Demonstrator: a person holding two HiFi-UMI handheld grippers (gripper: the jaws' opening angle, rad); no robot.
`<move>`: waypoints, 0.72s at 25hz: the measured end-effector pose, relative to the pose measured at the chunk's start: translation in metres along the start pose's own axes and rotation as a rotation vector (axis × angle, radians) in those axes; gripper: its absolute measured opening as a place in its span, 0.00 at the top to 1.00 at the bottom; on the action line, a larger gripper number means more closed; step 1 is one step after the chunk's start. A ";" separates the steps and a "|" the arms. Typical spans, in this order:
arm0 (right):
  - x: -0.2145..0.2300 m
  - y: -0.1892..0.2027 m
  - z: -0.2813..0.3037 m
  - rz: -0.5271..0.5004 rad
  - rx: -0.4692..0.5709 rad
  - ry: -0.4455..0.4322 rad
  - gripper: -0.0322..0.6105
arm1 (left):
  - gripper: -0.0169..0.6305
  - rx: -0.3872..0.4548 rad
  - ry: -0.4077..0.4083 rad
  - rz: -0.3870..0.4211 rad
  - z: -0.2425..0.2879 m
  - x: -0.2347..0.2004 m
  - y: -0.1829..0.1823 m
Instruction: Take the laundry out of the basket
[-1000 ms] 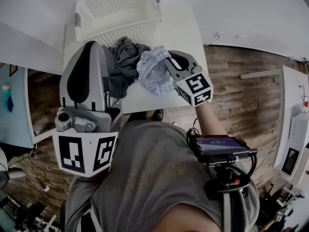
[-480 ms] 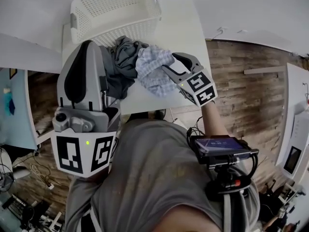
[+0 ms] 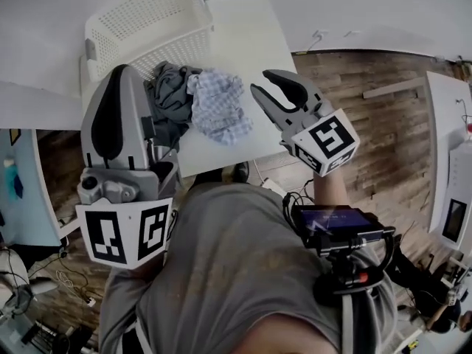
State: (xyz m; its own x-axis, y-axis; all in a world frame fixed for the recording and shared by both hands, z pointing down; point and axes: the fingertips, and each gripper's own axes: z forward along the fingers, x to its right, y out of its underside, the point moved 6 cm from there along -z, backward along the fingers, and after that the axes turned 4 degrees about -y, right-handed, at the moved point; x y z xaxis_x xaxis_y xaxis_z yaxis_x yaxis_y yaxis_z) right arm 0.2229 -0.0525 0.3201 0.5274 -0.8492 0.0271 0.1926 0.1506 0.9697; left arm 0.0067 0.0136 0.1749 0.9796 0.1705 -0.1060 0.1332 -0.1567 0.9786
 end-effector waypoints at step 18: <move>-0.054 -0.106 0.026 -0.070 0.391 0.033 0.94 | 0.96 0.037 -0.096 0.117 -0.017 0.016 0.020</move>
State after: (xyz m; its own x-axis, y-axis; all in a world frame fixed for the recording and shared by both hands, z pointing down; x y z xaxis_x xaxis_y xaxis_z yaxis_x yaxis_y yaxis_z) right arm 0.1527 -0.0358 0.2223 0.5518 -0.8328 -0.0442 -0.0968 -0.1166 0.9884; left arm 0.0225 0.0300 0.1962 0.9984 0.0551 -0.0101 0.0212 -0.2065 0.9782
